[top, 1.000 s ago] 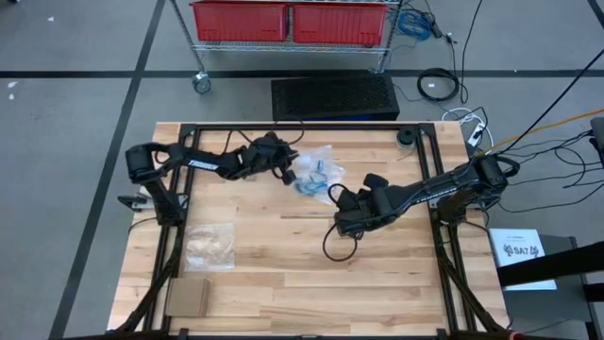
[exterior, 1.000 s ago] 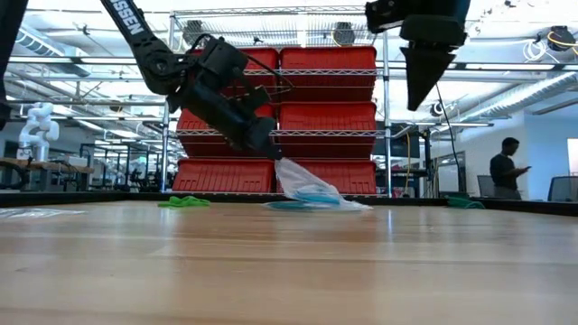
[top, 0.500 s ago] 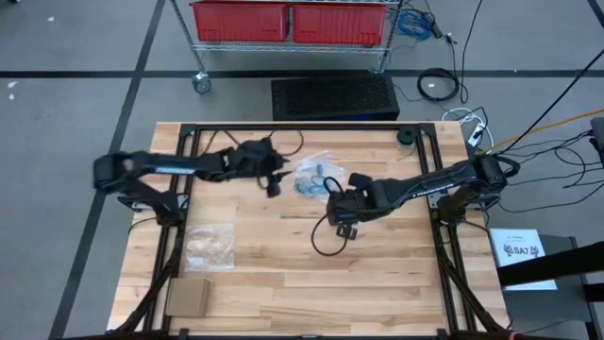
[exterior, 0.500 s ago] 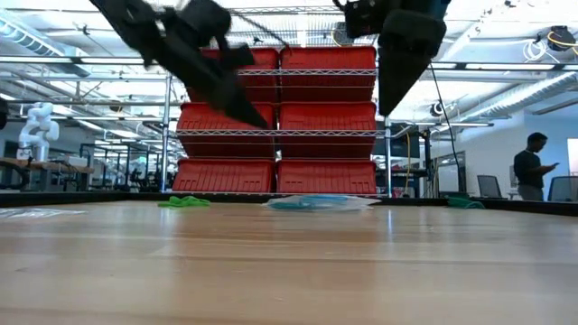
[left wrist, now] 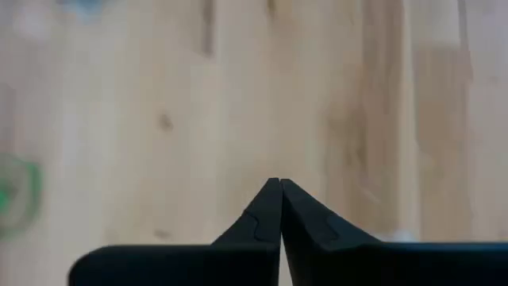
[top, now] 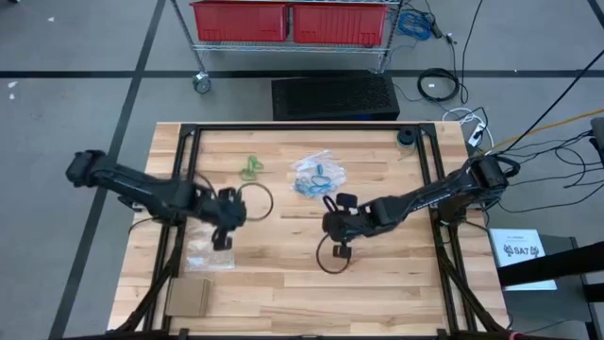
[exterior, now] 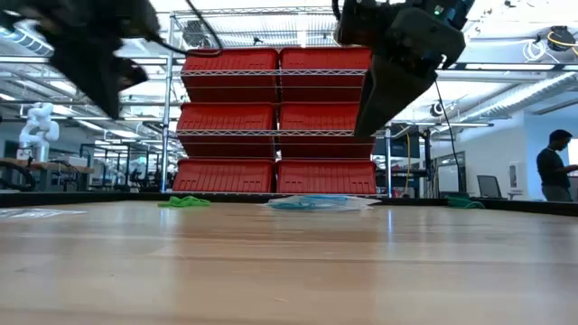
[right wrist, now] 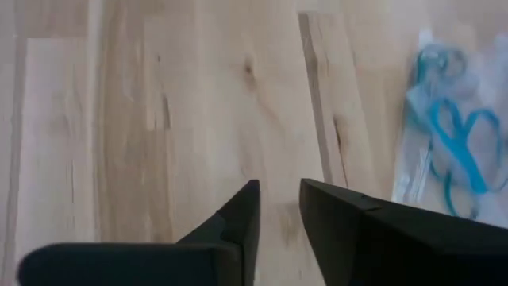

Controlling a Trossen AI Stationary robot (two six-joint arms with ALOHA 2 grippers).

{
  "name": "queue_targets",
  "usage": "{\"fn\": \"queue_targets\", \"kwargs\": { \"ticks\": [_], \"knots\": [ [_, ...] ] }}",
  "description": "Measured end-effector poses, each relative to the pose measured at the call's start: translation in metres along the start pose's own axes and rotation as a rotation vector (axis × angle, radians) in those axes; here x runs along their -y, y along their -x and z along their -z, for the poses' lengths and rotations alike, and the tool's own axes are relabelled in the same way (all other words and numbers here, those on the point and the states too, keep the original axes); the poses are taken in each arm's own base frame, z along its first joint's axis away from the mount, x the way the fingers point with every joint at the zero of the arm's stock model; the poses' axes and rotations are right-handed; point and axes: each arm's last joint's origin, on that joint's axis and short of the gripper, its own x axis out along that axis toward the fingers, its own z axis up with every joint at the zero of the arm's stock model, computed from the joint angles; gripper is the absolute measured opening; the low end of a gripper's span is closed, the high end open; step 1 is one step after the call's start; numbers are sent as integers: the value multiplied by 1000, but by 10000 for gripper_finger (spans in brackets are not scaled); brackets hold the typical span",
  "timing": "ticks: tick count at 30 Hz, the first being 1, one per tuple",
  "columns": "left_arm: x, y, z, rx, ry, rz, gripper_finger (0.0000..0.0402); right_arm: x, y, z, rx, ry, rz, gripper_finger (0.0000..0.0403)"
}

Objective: Sort rubber bands
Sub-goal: Open the left transparent zip lock bag

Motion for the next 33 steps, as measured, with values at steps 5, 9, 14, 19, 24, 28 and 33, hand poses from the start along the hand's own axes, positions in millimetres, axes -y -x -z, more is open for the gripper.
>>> {"fn": "queue_targets", "kwargs": {
  "ticks": [5, 9, 14, 19, 24, 28, 33],
  "knots": [
    [25, -18, 12, -168, -2, -27, 8, -21, 6, 2, 85, 60, 32, 30],
    [38, -39, 23, -338, -47, -80, 8, -37, 12, 6, 118, 65, 26, 7],
    [51, -64, 34, -489, -82, -108, 8, -53, 18, 11, 152, 30, 2, 2],
    [62, -83, 33, -468, -101, -89, 8, -64, 23, 16, 168, 18, -2, 1],
    [67, -96, 24, -385, -126, -40, 8, -72, 26, 20, 170, 6, -19, 1],
    [63, -106, 10, -275, -148, 0, 8, -78, 28, 23, 170, 12, -32, 0],
    [40, -120, -20, -81, -201, 18, 8, -80, 29, 26, 164, 14, -35, 0]
  ]
}}
